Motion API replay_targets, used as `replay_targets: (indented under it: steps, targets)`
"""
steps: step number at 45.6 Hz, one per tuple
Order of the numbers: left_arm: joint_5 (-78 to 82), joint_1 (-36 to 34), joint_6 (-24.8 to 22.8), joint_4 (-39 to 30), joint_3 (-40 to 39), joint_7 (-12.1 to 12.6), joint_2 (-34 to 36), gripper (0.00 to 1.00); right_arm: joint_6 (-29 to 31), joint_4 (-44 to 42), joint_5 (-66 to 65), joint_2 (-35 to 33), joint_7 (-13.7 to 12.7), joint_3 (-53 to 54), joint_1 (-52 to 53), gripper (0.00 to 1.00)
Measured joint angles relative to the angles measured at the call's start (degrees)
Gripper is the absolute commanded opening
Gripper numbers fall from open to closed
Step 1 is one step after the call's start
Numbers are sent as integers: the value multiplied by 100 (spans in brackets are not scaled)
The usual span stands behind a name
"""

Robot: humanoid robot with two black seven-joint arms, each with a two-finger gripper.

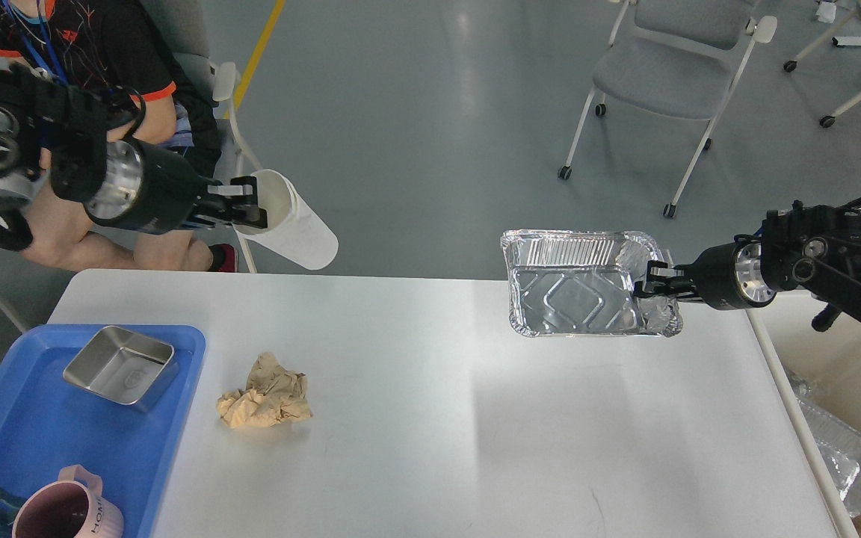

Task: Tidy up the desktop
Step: 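Grasp the paper cup with the left gripper and drop it into the foil tray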

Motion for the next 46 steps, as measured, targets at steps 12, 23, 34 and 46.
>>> replay_targets:
  steps: [12,23,34,46]
  targets:
    - [-2,-101,-1088,-3,-1322,-5,934,0,-5,1,0,-8,4,0,-10,0]
    - [-2,-36,-954,48,-1333,-8,833,0,2,2,0,-9,13,22,-17,0]
    - [9,633,388,447,-1520,-73,-930,0,0,11,1,8,16,79,-60,0]
    - [525,1659,953,2285,-2301,-327,-3626,0,-5,19,1,10,15,90,-80,0]
